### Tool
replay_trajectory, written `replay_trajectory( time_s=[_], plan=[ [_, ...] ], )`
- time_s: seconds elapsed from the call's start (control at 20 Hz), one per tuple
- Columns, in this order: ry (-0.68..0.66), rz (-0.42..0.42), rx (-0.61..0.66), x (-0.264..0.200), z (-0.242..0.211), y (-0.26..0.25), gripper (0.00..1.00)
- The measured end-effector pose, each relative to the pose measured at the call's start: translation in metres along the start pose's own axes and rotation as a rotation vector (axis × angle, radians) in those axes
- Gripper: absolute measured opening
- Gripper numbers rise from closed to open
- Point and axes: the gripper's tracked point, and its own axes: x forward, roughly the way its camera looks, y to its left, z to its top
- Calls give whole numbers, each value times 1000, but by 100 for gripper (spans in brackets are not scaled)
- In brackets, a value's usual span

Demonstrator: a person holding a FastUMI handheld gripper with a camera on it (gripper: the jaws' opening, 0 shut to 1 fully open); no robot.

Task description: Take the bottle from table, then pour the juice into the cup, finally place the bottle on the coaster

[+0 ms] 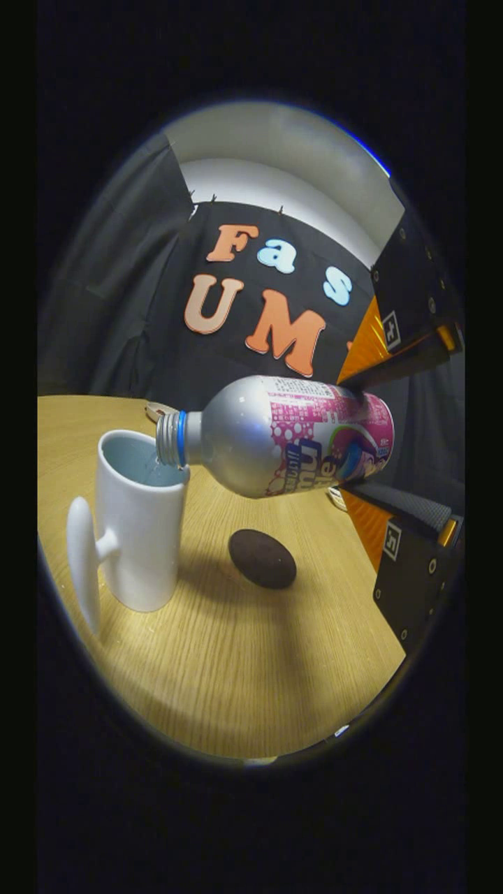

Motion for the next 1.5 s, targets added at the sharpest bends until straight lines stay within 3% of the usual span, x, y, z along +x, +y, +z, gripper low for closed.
replay_trajectory(
  time_s=[1.5],
  plan=[
    [7,73,-229,1,7,-33,73]
  ],
)
